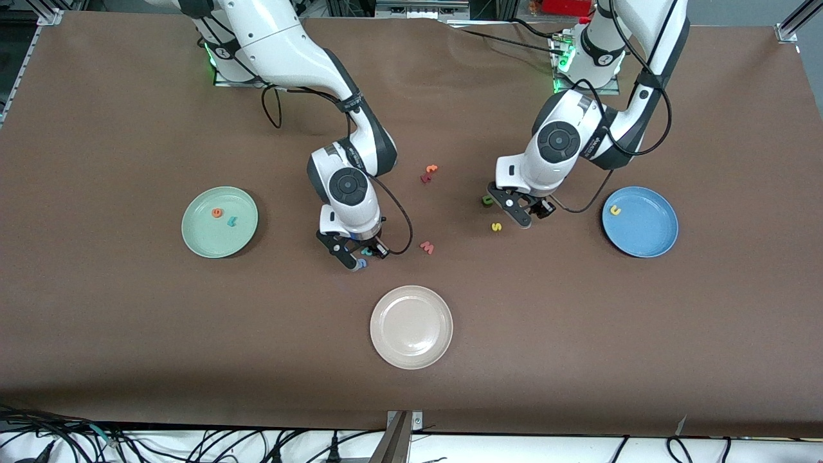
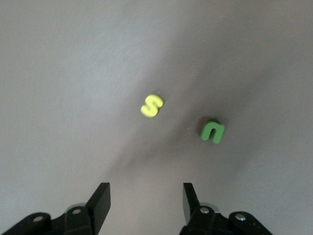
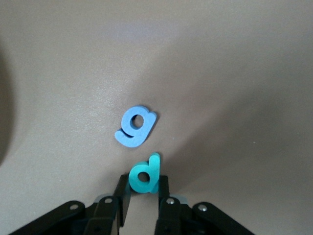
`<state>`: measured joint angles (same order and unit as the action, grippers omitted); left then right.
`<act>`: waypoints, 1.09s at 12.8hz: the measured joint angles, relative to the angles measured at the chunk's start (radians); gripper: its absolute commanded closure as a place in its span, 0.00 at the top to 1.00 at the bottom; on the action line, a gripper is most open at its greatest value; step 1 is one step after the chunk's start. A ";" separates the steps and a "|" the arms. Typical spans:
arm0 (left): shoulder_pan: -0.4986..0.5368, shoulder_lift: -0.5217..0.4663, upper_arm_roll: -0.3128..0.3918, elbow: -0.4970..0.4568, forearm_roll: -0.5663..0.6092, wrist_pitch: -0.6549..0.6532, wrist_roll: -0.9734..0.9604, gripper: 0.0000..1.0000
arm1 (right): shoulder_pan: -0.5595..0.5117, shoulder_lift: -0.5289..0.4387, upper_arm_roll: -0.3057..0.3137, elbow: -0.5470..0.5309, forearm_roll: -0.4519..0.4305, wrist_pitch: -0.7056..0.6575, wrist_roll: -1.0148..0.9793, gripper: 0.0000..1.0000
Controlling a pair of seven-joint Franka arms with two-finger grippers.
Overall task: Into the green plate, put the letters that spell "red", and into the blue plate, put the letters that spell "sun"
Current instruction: 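Drop the teal d on the green plate while the left gripper grasps green n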
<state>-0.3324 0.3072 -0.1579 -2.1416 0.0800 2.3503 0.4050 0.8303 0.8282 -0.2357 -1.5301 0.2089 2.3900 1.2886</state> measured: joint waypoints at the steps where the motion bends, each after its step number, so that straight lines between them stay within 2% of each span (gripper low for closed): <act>1: -0.011 0.002 -0.002 -0.005 0.001 0.033 0.050 0.77 | 0.000 0.000 0.000 0.001 -0.001 0.000 -0.001 0.13; 4: -0.068 0.019 -0.006 -0.070 0.001 0.182 0.081 0.84 | 0.001 -0.001 0.000 0.004 -0.002 -0.005 -0.001 0.13; 8: -0.080 0.055 -0.007 -0.106 0.001 0.268 0.085 0.79 | 0.006 -0.013 0.000 0.017 -0.003 -0.073 -0.008 0.13; 11: -0.088 0.068 -0.007 -0.106 0.001 0.277 0.086 0.77 | 0.006 -0.065 -0.016 0.026 -0.004 -0.212 -0.099 0.13; 14: -0.100 0.081 -0.007 -0.106 0.002 0.285 0.086 0.76 | 0.003 -0.129 -0.076 0.020 -0.005 -0.369 -0.260 0.13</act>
<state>-0.4320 0.3884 -0.1648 -2.2479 0.0815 2.6353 0.4906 0.8332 0.6992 -0.3117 -1.5103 0.2037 2.0210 1.0285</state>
